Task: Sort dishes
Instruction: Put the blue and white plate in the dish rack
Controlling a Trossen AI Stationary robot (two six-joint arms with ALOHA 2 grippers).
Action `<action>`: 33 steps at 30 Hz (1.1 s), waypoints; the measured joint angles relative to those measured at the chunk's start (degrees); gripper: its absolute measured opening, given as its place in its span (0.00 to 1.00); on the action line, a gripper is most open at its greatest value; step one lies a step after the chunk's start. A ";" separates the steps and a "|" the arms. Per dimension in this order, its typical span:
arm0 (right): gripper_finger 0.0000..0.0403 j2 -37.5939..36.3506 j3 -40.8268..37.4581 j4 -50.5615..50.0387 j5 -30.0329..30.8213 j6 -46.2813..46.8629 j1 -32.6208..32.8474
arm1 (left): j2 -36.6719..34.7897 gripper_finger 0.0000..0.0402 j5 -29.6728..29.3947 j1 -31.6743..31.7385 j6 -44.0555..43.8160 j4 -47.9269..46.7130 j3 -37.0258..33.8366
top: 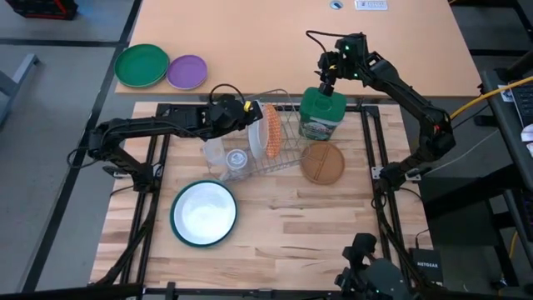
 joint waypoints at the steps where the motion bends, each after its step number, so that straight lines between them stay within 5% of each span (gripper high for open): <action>1: 0.39 0.00 0.00 0.02 -0.08 0.00 0.00 | 0.36 0.00 0.01 0.09 -0.09 -0.14 -0.02; 33: 0.39 6.87 0.02 -5.99 -5.06 0.00 0.07 | 7.93 0.00 3.03 6.74 -5.82 -2.07 -0.02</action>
